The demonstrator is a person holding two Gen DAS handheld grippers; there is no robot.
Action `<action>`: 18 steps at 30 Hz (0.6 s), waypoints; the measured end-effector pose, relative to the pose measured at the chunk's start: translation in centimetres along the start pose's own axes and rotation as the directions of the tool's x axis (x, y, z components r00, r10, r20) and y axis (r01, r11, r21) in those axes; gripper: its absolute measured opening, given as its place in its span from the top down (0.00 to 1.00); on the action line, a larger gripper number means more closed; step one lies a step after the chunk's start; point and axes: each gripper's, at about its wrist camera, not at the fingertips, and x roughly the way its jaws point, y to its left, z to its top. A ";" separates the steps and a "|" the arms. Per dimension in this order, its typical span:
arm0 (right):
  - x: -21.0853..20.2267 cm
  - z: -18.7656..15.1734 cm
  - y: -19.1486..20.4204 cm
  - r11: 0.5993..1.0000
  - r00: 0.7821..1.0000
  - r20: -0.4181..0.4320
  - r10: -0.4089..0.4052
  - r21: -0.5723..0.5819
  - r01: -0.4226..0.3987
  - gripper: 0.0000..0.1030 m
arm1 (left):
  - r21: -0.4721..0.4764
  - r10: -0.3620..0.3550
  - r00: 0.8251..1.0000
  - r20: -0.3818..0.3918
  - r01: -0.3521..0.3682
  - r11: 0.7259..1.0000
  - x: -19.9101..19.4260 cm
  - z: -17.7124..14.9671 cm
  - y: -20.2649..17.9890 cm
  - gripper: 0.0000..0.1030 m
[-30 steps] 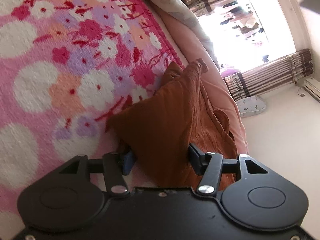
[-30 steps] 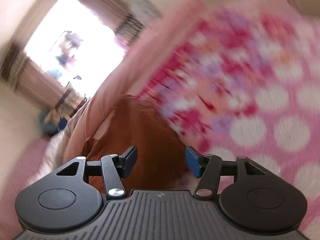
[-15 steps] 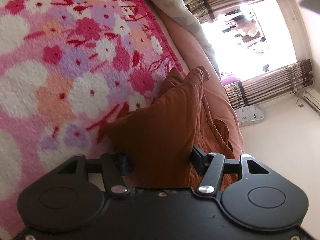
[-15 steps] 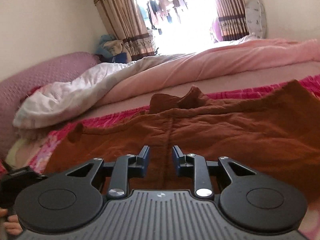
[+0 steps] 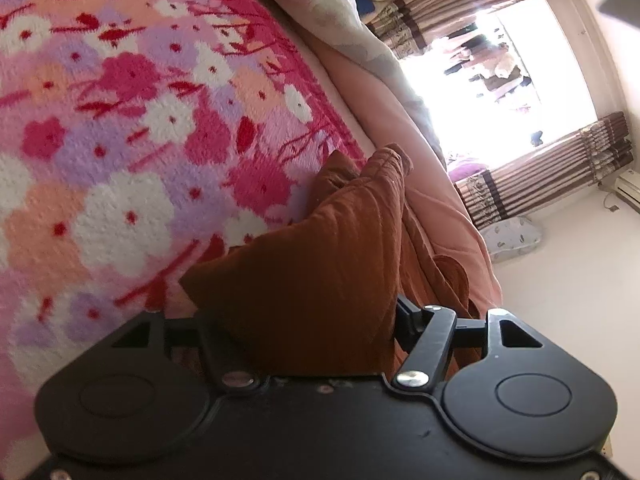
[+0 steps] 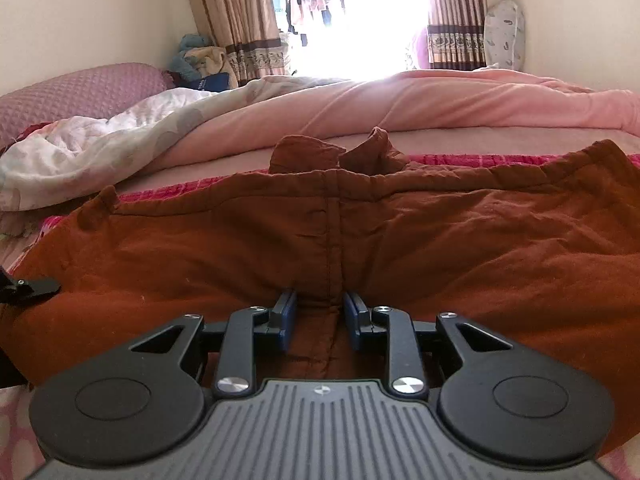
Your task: Fold large clothes
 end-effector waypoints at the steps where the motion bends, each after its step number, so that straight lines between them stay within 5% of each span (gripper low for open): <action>1: 0.0 -0.1 0.0 1.000 1.000 0.000 0.001 0.000 -0.001 0.69 | 0.001 0.001 1.000 0.002 -0.001 1.000 0.0 0.0 0.0 0.38; 8: -0.2 0.0 0.2 1.000 1.000 -0.005 0.001 -0.002 -0.001 0.69 | 0.054 -0.062 0.998 0.031 0.060 0.997 -1.0 -0.2 -0.9 0.71; 13: -0.1 0.2 0.1 1.000 1.000 -0.007 0.008 0.005 -0.008 0.69 | 0.148 -0.182 0.983 0.038 0.175 0.974 -2.2 0.1 -4.1 0.74; 18: -0.5 0.7 -0.4 0.999 0.999 -0.002 0.040 0.029 -0.039 0.69 | 0.265 -0.298 0.954 -0.017 0.291 0.919 -2.9 -0.6 -10.7 0.75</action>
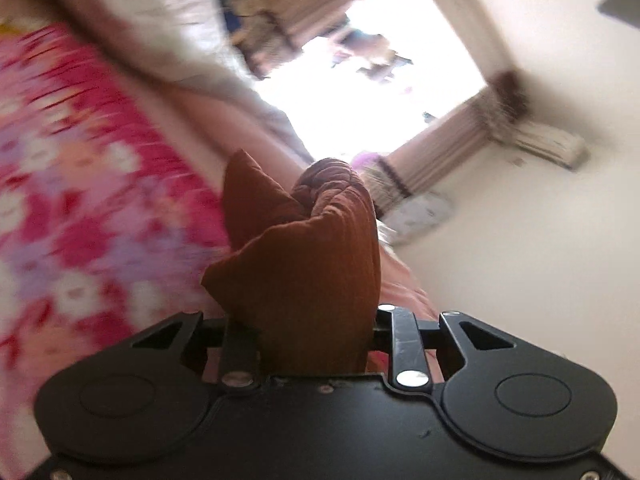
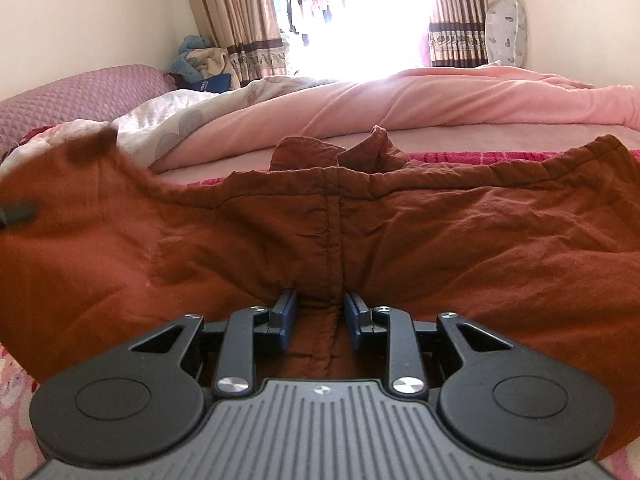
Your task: Fold large clothes
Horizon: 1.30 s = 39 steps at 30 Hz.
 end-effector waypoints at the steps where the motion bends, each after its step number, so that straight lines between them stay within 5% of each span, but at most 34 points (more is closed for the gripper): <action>1: -0.6 0.4 -0.6 0.999 1.000 -0.001 0.026 0.023 -0.026 0.68 | 0.021 -0.025 1.000 -0.012 0.025 0.999 0.5 0.0 -1.5 0.75; 4: -3.5 1.6 -3.1 0.992 0.997 0.033 0.065 0.104 -0.068 0.68 | 0.080 -0.094 0.994 -0.060 0.098 0.992 2.7 -0.6 -6.1 0.75; 7: -7.0 2.4 -6.6 0.991 0.994 0.111 0.018 0.133 -0.033 0.63 | 0.148 -0.164 0.979 -0.121 0.181 0.972 5.2 -2.6 -10.9 0.75; 14: -12.9 2.3 -16.5 0.963 0.970 0.189 -0.153 0.248 0.103 0.62 | 0.205 -0.268 0.909 -0.320 0.342 0.917 12.2 -10.8 -19.2 0.75; 17: -13.9 1.3 -19.6 0.946 0.961 0.180 -0.208 0.288 0.151 0.62 | 0.212 -0.229 0.875 -0.426 0.343 0.915 16.3 -15.5 -20.7 0.74; 19: -14.3 0.4 -21.5 0.933 0.959 0.165 -0.230 0.316 0.170 0.62 | 0.240 -0.154 0.855 -0.495 0.304 0.922 19.4 -19.0 -20.8 0.63; 21: -14.6 -0.3 -23.0 0.921 0.958 0.144 -0.248 0.343 0.187 0.62 | 0.255 -0.062 0.811 -0.582 0.254 0.933 22.8 -22.3 -20.1 0.40; 22: -14.7 -0.8 -23.8 0.914 0.958 0.132 -0.256 0.356 0.195 0.62 | 0.262 -0.046 0.795 -0.604 0.253 0.931 23.9 -23.6 -19.7 0.39; 25: -15.8 -2.1 -26.1 0.899 0.956 0.111 -0.272 0.385 0.211 0.62 | 0.286 -0.070 0.818 -0.571 0.279 0.917 24.5 -25.2 -19.1 0.31; 30: -17.3 -3.1 -28.3 0.882 0.957 0.107 -0.270 0.427 0.201 0.62 | 0.194 -0.158 0.779 -0.606 0.338 0.921 24.1 -23.7 -20.0 0.25; 35: -18.5 -2.8 -28.0 0.876 0.972 0.153 -0.179 0.475 0.087 0.57 | 0.118 -0.289 0.761 -0.581 0.429 0.895 19.8 -22.0 -22.4 0.25; 36: -18.8 -2.7 -27.8 0.875 0.974 0.160 -0.158 0.480 0.063 0.55 | 0.126 -0.296 0.768 -0.568 0.436 0.891 18.7 -21.3 -22.5 0.25; 39: -19.4 -2.8 -27.6 0.861 0.980 0.179 -0.087 0.508 -0.016 0.48 | 0.248 -0.213 0.846 -0.488 0.369 0.896 13.9 -19.3 -20.8 0.25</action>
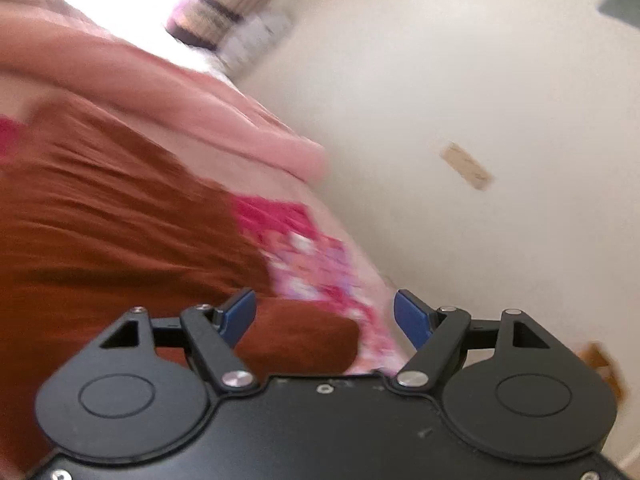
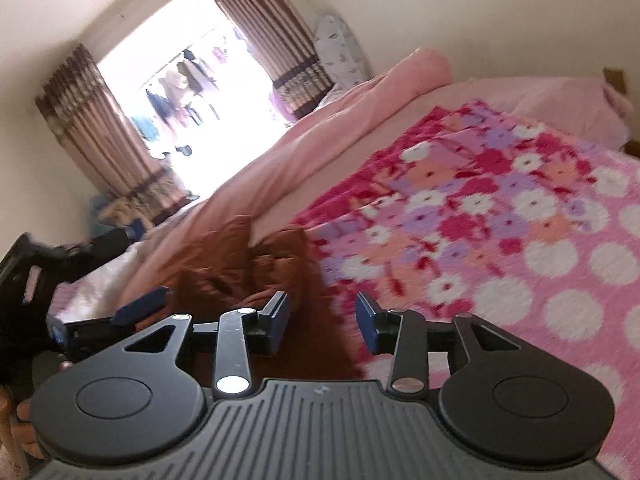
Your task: Fold large clothes
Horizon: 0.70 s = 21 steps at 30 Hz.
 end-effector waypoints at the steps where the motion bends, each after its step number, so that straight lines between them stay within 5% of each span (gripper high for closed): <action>1: -0.2 -0.1 0.0 0.999 1.000 -0.009 0.024 0.021 -0.024 0.42 | 0.031 0.050 0.999 0.020 -0.050 0.998 -1.7 -0.6 0.2 0.25; 3: -0.3 -0.6 -0.2 0.996 0.998 -0.024 0.065 0.060 -0.063 0.38 | 0.105 0.189 0.980 0.060 -0.194 0.975 -4.7 -2.2 0.7 0.25; 6: 0.1 -1.1 0.0 0.986 0.991 -0.048 0.125 0.121 -0.118 0.36 | 0.139 0.363 0.930 0.054 -0.367 0.920 -7.2 -4.8 2.7 0.25; 12: 2.9 -1.7 1.7 0.942 0.965 -0.098 0.243 0.262 -0.211 0.31 | 0.100 0.434 0.901 0.005 -0.432 0.896 -6.8 -7.7 5.6 0.25; 16: 5.6 -1.8 2.6 0.935 0.969 -0.146 0.201 0.325 -0.145 0.27 | 0.120 0.435 0.900 -0.034 -0.428 0.896 -4.7 -7.3 6.3 0.25; 21: 8.1 -1.3 2.6 0.913 0.977 -0.154 0.151 0.400 -0.079 0.24 | 0.235 0.518 0.855 -0.018 -0.500 0.833 -2.5 -7.7 5.2 0.25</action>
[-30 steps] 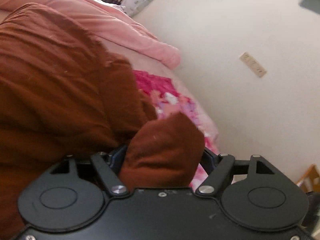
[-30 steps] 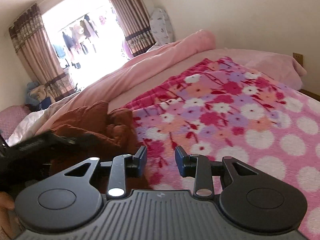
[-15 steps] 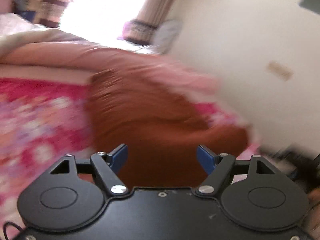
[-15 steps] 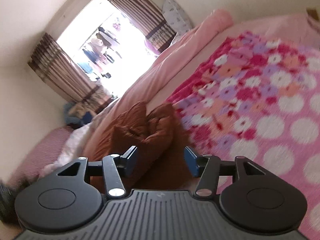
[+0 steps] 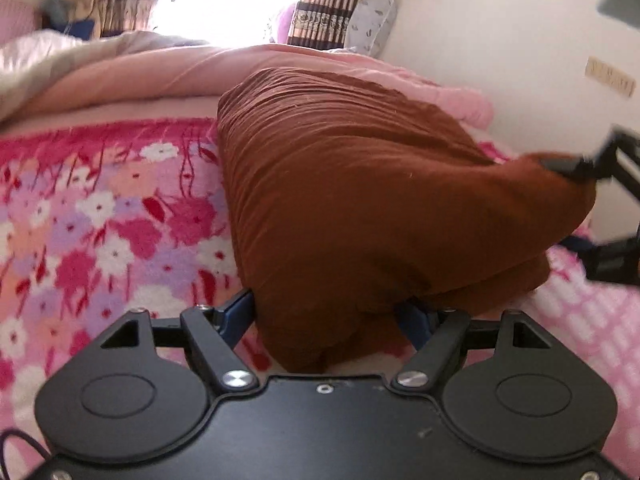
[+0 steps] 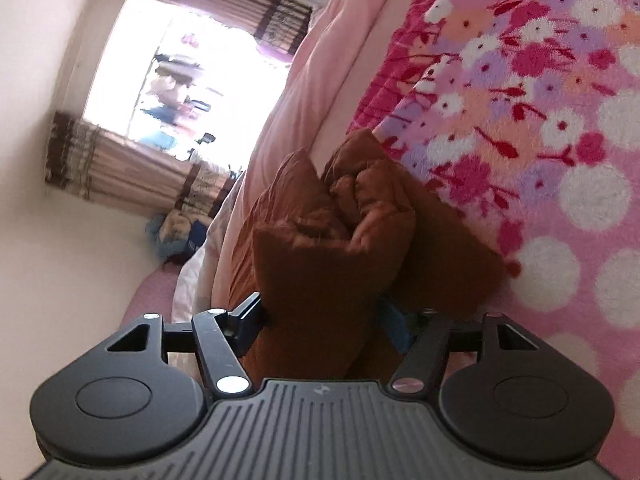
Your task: Fold large clothes
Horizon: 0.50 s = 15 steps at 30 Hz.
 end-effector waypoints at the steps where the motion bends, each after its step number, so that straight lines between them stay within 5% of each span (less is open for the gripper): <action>1: 0.5 0.3 0.4 1.000 1.000 0.011 -0.024 -0.015 0.024 0.22 | 0.004 0.012 1.000 -0.003 -0.012 1.000 0.0 0.1 0.1 0.25; 3: 1.1 0.7 0.9 0.997 0.998 0.019 -0.067 -0.028 0.067 0.29 | -0.022 0.041 0.999 -0.002 -0.041 0.999 0.3 0.4 0.6 0.25; 4: 1.3 0.9 1.4 0.997 0.998 0.014 -0.065 -0.045 0.065 0.48 | -0.049 0.052 0.999 0.003 -0.052 0.997 0.2 0.5 1.0 0.25; 7: 0.1 1.4 3.5 0.992 0.999 0.035 0.018 -0.127 -0.013 0.67 | -0.134 0.079 0.997 0.022 -0.076 0.988 -0.2 1.0 2.4 0.25; 11: -0.4 0.8 3.1 0.970 0.997 0.069 0.014 -0.242 0.003 0.68 | -0.169 0.088 0.996 -0.022 -0.091 0.981 0.5 0.4 3.1 0.24; 13: 1.1 0.5 -0.2 0.980 0.998 0.039 -0.049 -0.189 0.055 0.69 | -0.180 0.079 0.996 -0.046 -0.086 0.980 1.2 -0.3 3.5 0.22; 15: 2.2 0.5 -4.1 0.995 1.000 0.007 -0.029 -0.093 0.030 0.69 | -0.159 0.085 0.995 -0.043 -0.091 0.983 1.2 -0.5 3.4 0.21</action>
